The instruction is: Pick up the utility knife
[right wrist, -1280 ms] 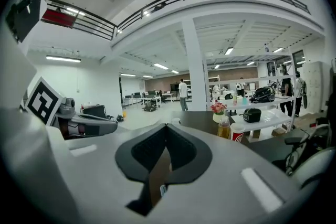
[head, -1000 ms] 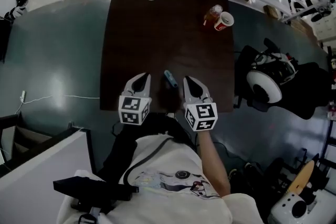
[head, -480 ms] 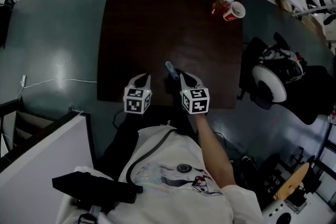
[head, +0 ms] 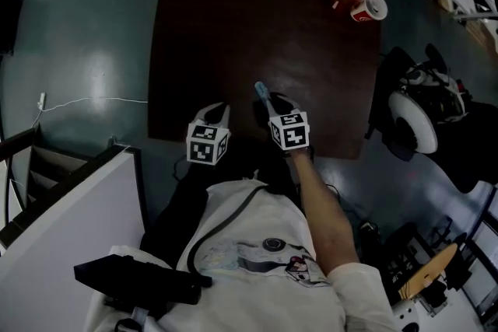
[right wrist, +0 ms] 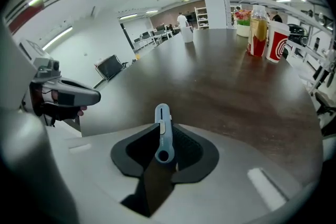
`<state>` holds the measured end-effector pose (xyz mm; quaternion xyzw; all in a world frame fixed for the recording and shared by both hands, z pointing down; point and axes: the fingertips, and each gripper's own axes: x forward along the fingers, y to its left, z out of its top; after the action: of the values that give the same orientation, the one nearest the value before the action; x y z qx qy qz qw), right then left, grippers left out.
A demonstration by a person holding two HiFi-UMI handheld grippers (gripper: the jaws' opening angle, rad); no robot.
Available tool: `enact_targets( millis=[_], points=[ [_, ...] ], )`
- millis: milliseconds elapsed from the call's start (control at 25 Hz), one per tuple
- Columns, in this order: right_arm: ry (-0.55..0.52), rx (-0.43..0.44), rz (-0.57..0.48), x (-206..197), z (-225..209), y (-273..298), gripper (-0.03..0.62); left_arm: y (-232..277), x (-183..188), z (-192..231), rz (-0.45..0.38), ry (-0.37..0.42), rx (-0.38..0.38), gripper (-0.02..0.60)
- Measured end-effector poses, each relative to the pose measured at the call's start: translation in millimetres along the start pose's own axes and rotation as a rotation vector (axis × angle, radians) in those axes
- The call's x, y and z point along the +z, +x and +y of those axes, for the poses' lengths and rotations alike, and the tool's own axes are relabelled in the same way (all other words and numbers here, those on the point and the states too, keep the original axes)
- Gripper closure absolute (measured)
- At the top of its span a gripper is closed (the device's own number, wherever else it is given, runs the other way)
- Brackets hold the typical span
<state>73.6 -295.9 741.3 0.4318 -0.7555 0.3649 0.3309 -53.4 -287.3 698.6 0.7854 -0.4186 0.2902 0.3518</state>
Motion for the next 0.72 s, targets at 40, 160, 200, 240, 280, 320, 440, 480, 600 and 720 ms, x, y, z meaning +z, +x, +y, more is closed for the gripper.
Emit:
enact_targets(
  millis=[40,160,200,240,280,320,440,480,600,720],
  points=[
    [-0.005,0.001,0.006,-1,0,2,0.514,0,0,0,0.001,-0.002,0.001,0.581],
    [-0.008,0.009,0.018,-3,1,7,0.507,-1,1,1,0.0,-0.004,0.001,0.581],
    [-0.009,0.012,0.025,-4,1,8,0.505,-1,1,1,0.0,-0.004,0.0,0.581],
    [-0.011,0.014,0.034,-5,1,9,0.499,-1,2,1,-0.002,-0.004,0.0,0.581],
    [-0.013,0.016,0.043,-6,1,11,0.49,-1,3,2,-0.003,-0.004,0.0,0.581],
    [-0.014,0.015,0.05,-8,1,12,0.484,-2,4,2,-0.004,-0.005,0.0,0.581],
    [-0.008,0.008,0.057,-10,-1,14,0.479,-2,5,0,-0.006,-0.004,-0.006,0.581],
    [-0.007,0.009,0.056,-10,-1,15,0.479,-2,5,-1,-0.006,-0.003,-0.009,0.581],
    [-0.011,0.016,0.056,-7,0,17,0.479,-1,5,-1,-0.007,-0.005,-0.011,0.581],
    [-0.015,0.018,0.056,-6,3,18,0.479,-2,2,1,-0.001,-0.013,-0.009,0.581]
  ],
)
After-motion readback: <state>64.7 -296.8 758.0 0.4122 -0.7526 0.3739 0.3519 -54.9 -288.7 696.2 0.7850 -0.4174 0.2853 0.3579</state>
